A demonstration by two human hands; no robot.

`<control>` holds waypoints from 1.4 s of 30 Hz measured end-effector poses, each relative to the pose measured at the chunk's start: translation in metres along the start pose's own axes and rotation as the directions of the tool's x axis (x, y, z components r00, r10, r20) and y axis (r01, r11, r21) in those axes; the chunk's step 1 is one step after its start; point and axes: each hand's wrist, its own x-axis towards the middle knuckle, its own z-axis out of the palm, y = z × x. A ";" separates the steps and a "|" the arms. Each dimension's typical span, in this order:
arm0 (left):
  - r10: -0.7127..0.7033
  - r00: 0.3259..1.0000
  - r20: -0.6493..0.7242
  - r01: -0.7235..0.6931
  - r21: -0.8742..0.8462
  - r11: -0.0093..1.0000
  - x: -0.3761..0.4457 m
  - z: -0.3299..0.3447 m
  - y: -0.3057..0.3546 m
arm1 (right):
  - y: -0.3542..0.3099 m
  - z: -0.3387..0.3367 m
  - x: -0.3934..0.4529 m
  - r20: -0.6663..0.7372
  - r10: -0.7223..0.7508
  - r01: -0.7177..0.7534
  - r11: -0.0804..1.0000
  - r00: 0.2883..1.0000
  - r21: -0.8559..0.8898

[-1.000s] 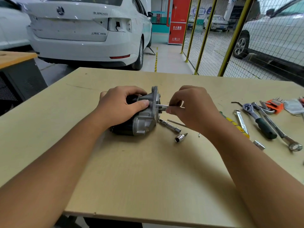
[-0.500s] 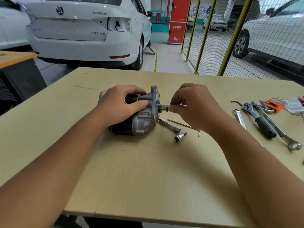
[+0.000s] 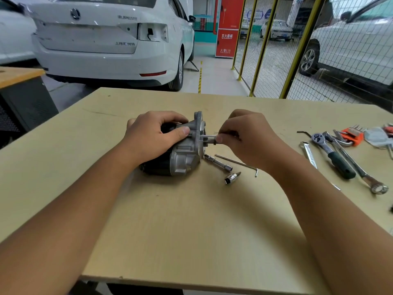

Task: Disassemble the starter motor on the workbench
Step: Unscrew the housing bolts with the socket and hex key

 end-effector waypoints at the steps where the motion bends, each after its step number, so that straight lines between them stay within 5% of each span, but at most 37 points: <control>1: 0.005 1.000 -0.001 -0.005 0.000 1.000 0.000 -0.001 0.000 | -0.001 0.000 0.000 -0.010 0.003 -0.003 1.000 1.000 -0.023; 4: 0.006 1.000 0.024 -0.006 -0.010 1.000 0.000 -0.002 0.000 | -0.005 -0.001 0.000 -0.048 0.021 -0.026 0.993 0.999 -0.115; 13: 0.032 0.999 0.027 -0.032 -0.002 0.999 0.004 -0.003 -0.008 | 0.001 0.004 0.000 -0.011 -0.034 0.034 0.999 0.999 0.021; 19: -0.071 0.995 0.067 0.049 0.281 0.958 0.006 -0.007 -0.012 | -0.002 0.003 0.000 -0.016 -0.029 0.027 0.992 0.999 -0.125; 26: -0.051 0.992 0.114 0.030 0.183 0.983 0.006 -0.012 -0.016 | -0.001 0.002 -0.002 0.013 -0.040 0.040 0.999 0.999 -0.027; 38: -0.073 0.995 0.073 0.054 0.231 0.971 0.005 -0.009 -0.009 | -0.002 -0.010 0.000 0.116 0.010 0.016 0.975 0.993 -0.223; 42: -0.084 0.992 0.096 0.061 0.217 0.974 0.005 -0.010 -0.012 | 0.000 -0.006 -0.003 0.172 0.061 -0.044 0.994 0.983 -0.100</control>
